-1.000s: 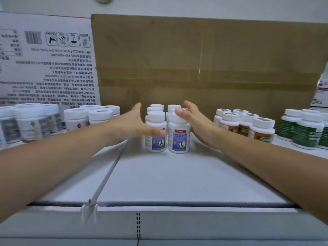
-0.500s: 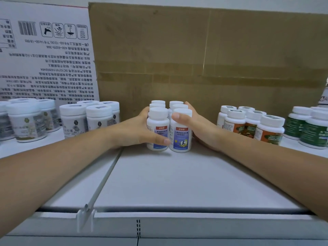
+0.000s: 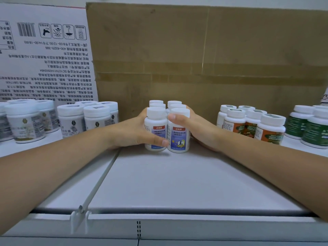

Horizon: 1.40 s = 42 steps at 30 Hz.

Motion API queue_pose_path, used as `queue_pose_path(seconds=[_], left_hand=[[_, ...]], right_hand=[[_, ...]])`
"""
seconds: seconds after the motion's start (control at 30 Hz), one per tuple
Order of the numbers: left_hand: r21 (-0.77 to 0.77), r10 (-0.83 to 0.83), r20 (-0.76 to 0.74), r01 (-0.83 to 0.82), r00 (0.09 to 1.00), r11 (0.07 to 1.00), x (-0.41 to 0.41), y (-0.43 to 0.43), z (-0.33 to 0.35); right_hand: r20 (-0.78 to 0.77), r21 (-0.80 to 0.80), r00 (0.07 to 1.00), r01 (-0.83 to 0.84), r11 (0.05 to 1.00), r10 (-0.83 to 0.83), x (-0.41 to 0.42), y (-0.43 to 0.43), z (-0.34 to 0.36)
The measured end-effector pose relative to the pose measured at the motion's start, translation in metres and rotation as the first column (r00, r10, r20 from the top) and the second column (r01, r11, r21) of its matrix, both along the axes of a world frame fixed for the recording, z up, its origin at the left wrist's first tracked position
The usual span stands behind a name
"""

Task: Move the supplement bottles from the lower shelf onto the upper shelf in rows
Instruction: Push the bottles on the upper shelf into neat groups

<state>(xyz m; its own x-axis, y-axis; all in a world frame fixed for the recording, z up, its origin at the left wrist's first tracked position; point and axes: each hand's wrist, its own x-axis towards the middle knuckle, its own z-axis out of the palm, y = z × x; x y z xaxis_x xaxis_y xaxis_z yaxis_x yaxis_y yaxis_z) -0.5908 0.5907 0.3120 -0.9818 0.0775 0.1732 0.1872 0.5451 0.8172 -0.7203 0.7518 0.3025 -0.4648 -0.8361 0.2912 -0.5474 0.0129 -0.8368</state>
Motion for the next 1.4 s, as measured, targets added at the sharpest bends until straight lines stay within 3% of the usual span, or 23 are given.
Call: queue_pose_path(seconds=[0.73, 0.97, 1.13, 1.27, 1.33, 1.4], left_hand=[[-0.010, -0.006, -0.053, 0.005, 0.999, 1.000, -0.001, 0.003, -0.002], [-0.128, 0.156, -0.014, -0.156, 0.988, 0.979, -0.003, -0.010, -0.002], [-0.285, 0.281, 0.059, -0.254, 0.958, 0.924, 0.017, -0.010, 0.008], [-0.367, 0.318, 0.123, -0.255, 0.940, 0.894, 0.053, 0.002, 0.023], [-0.375, 0.383, 0.077, -0.329, 0.921, 0.867, 0.071, 0.011, 0.029], [-0.339, 0.448, -0.033, -0.432, 0.894, 0.836, 0.090, 0.017, 0.032]], right_hand=[[-0.074, 0.074, 0.994, 0.088, 0.993, -0.082, 0.011, 0.007, 0.005], [-0.064, 0.058, 0.987, 0.154, 0.986, -0.151, 0.021, 0.012, 0.013], [-0.089, -0.045, 0.977, 0.193, 0.980, -0.196, 0.030, 0.017, 0.021], [-0.242, -0.122, 0.940, 0.218, 0.968, -0.242, 0.038, 0.021, 0.025], [-0.353, -0.208, 0.880, 0.257, 0.944, -0.317, 0.040, 0.021, 0.029], [-0.363, -0.332, 0.856, 0.249, 0.910, -0.367, 0.045, 0.024, 0.037]])
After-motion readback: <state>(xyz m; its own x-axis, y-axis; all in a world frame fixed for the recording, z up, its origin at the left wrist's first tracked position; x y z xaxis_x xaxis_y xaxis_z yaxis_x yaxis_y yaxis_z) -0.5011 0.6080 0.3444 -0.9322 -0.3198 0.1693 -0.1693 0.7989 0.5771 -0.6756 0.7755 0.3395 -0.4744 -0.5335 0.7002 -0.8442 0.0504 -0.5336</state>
